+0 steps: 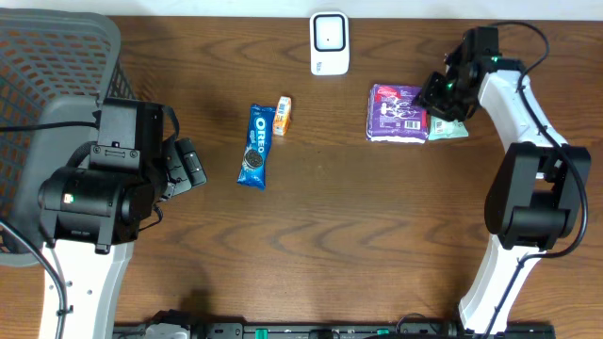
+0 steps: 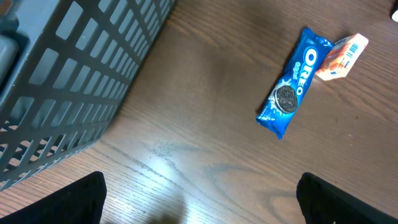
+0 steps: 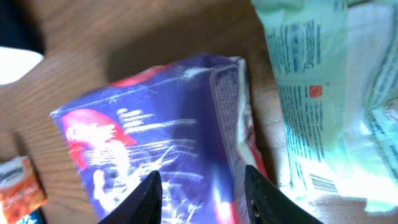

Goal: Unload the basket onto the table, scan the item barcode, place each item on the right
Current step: 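Release the liners pack and raise the right gripper toward the scanner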

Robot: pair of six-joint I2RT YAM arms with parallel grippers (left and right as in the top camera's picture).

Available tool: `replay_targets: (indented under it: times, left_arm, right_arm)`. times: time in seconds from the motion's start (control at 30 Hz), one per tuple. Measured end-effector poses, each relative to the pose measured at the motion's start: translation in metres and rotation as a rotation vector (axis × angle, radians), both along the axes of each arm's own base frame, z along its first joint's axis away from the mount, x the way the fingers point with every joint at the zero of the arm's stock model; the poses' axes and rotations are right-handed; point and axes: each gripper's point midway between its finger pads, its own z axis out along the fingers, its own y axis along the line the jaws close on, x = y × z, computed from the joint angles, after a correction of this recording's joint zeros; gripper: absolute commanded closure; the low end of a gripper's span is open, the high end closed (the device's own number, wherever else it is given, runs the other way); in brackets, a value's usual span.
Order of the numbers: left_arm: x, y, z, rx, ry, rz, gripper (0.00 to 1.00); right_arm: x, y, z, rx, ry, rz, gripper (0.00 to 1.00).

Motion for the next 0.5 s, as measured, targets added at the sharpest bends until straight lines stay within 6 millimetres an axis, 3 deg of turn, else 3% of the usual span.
replay_targets:
  times: [0.2,0.3,0.4,0.5]
  left_arm:
    - [0.000,0.000,0.000,0.000,0.000,0.000,0.02]
    - [0.000,0.000,0.000,0.000,0.000,0.000,0.02]
    - [0.000,0.000,0.000,0.000,0.000,0.000,0.02]
    - [0.000,0.000,0.000,0.000,0.000,0.000,0.02]
  right_arm:
    - [0.010,0.000,0.051,-0.008,-0.038,0.028,0.60]
    - [0.016,0.009,0.078,0.023,-0.084,0.063,0.48]
    - [0.018,0.034,0.094,0.094,-0.131,0.150,0.29]
    - [0.011,0.071,0.099,0.145,-0.145,0.253,0.24]
